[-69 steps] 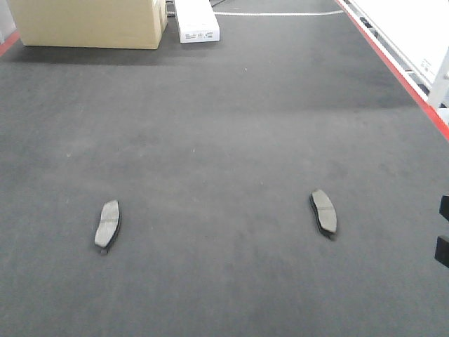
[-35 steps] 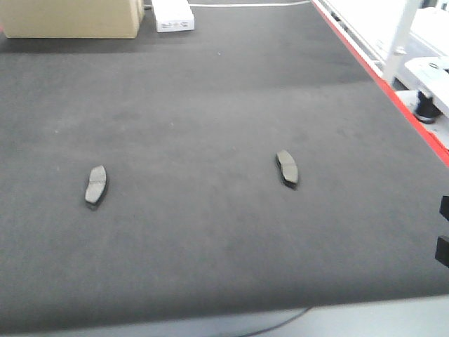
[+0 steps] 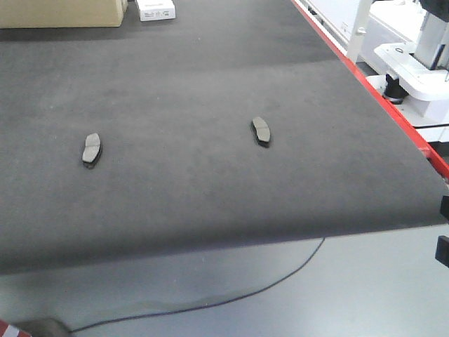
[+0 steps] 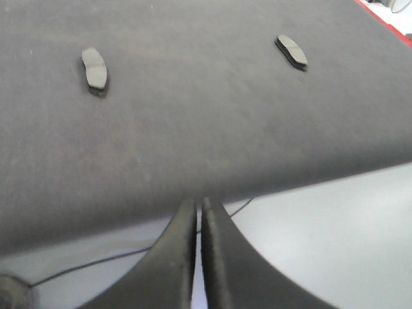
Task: Move and align brake pads A on conveyor
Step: 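Back the base away from the conveyor and turn around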
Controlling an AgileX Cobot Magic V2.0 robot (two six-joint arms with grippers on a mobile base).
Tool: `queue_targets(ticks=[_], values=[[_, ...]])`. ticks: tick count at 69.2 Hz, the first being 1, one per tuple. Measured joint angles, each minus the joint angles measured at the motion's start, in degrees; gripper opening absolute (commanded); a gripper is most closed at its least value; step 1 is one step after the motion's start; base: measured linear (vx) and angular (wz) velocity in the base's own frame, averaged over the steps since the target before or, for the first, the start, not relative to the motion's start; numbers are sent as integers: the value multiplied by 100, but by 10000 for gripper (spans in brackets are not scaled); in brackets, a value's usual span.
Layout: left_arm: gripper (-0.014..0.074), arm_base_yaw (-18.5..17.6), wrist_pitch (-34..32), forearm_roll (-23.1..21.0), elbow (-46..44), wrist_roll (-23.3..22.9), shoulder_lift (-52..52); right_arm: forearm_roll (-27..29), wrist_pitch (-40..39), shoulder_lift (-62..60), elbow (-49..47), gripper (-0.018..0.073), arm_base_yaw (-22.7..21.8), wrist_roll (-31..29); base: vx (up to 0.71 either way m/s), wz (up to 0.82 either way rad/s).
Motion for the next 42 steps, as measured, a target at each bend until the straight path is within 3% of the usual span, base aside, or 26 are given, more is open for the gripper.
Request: queue_targets(ticks=[42], values=[[-6, 0, 0, 0, 0, 0, 0, 0, 0, 0, 0, -10, 0, 0, -24, -22]])
